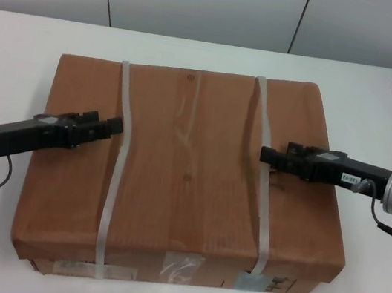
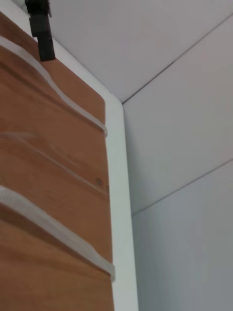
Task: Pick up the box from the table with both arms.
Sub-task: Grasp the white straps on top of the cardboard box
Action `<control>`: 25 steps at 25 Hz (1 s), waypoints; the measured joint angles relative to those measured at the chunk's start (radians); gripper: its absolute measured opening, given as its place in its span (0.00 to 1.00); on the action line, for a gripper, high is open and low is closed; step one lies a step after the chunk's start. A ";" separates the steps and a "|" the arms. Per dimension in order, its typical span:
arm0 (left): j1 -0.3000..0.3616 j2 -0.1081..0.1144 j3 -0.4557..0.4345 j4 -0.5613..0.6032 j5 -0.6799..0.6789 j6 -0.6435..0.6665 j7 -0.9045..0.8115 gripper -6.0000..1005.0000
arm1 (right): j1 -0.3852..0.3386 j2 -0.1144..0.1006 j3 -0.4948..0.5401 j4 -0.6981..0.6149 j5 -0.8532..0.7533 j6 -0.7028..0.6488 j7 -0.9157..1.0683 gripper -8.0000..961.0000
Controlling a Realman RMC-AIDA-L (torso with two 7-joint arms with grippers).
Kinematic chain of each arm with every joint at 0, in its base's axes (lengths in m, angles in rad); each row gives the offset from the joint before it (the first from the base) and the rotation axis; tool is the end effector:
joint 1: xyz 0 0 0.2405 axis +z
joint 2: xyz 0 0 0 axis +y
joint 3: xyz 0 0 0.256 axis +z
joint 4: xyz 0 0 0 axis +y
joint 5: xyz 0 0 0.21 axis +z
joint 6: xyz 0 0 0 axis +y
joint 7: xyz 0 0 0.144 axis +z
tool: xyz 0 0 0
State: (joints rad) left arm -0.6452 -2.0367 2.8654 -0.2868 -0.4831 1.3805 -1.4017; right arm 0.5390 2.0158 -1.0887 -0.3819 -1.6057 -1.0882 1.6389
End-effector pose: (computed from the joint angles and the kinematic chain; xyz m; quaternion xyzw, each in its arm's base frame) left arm -0.3119 0.3319 -0.0222 -0.8258 -0.4403 -0.2930 0.1956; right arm 0.2984 0.3496 -0.0415 -0.8502 0.4429 0.2145 0.1872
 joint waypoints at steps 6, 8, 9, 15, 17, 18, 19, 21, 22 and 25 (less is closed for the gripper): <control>-0.008 0.000 0.000 0.002 0.028 0.000 -0.009 0.75 | 0.016 0.011 -0.026 0.001 0.000 0.004 0.001 0.88; -0.017 -0.001 0.000 0.002 0.048 0.000 -0.015 0.75 | 0.022 0.017 -0.035 0.004 0.000 0.007 0.001 0.88; -0.020 -0.002 0.000 0.003 0.054 0.000 -0.018 0.75 | 0.026 0.020 -0.042 0.007 0.000 0.010 0.001 0.88; -0.041 -0.003 0.000 0.026 0.079 -0.020 -0.042 0.75 | 0.045 0.031 -0.061 0.014 0.000 0.015 -0.001 0.88; -0.051 -0.004 0.000 0.029 0.100 -0.030 -0.056 0.74 | 0.046 0.033 -0.061 0.014 0.000 0.015 -0.001 0.88; -0.059 -0.004 0.000 0.034 0.115 -0.038 -0.067 0.74 | 0.049 0.034 -0.061 0.014 0.000 0.015 -0.001 0.88; -0.064 -0.004 0.000 0.041 0.127 -0.045 -0.074 0.74 | 0.051 0.035 -0.062 0.014 0.000 0.015 -0.002 0.88; -0.072 -0.004 0.000 0.052 0.144 -0.056 -0.081 0.74 | 0.055 0.035 -0.062 0.014 0.000 0.015 -0.002 0.88; -0.077 -0.004 0.000 0.057 0.149 -0.059 -0.083 0.74 | 0.057 0.036 -0.062 0.014 0.000 0.015 -0.002 0.88; -0.091 -0.004 0.000 0.076 0.163 -0.073 -0.088 0.74 | 0.063 0.038 -0.062 0.014 0.000 0.015 -0.003 0.88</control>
State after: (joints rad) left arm -0.7360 -2.0405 2.8655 -0.2110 -0.3197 1.3078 -1.4900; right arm 0.6023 2.0534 -1.1505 -0.3679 -1.6061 -1.0730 1.6361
